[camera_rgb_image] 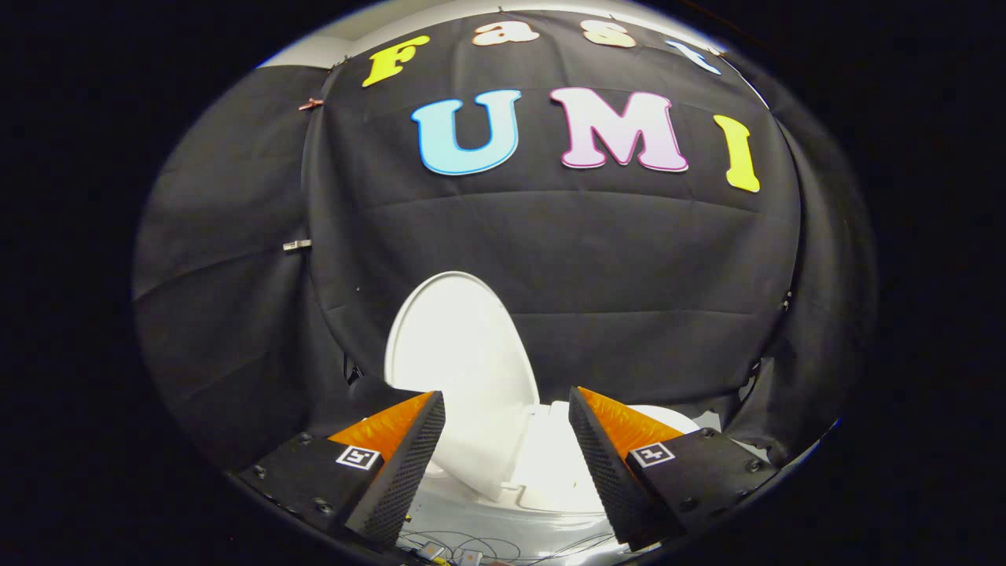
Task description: Open the toilet lid.
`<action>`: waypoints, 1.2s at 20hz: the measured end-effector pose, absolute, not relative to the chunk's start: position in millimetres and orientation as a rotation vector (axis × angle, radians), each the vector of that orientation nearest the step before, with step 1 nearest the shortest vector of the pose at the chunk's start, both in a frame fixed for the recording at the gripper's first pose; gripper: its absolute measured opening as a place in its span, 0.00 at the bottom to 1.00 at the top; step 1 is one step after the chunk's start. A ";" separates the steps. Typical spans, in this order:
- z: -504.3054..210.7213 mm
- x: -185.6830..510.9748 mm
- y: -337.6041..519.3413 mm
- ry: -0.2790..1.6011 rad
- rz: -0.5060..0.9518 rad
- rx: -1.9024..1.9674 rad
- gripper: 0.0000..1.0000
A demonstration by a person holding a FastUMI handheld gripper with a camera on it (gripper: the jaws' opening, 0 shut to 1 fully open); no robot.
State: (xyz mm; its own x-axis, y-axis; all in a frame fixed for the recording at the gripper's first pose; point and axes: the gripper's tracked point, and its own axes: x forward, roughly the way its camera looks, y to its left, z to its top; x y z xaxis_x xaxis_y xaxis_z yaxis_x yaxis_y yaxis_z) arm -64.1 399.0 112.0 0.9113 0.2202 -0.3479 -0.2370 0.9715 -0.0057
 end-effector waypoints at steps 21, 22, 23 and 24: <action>53.5 -3.0 158.6 0.165 0.129 0.078 0.99; 53.9 -2.3 156.9 0.153 0.129 0.062 0.99; 56.4 -1.9 155.4 0.134 0.130 0.049 0.99; 58.4 -1.8 154.8 0.120 0.128 0.037 0.99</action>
